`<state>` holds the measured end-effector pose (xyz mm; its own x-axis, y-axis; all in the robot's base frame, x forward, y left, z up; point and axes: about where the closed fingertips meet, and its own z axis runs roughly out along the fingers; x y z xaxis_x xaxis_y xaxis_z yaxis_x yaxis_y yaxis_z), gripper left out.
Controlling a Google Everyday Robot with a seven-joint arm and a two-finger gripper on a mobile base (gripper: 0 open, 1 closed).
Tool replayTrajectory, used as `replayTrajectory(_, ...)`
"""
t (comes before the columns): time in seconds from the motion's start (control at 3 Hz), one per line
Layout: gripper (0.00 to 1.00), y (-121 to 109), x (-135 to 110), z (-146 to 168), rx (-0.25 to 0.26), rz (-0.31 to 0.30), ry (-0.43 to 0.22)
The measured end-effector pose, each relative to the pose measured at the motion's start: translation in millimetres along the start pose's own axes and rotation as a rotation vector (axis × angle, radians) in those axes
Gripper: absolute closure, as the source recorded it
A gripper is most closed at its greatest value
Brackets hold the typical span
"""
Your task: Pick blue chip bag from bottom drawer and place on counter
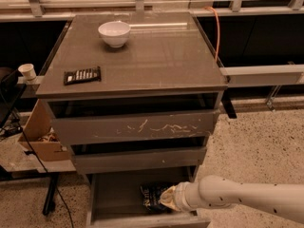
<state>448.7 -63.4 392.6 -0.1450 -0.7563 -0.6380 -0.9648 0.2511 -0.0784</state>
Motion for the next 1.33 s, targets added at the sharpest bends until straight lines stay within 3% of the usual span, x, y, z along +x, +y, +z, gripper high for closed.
replayTrajectory(1.33, 1.00, -36, 69, 73, 0.018, -0.100, 0.078)
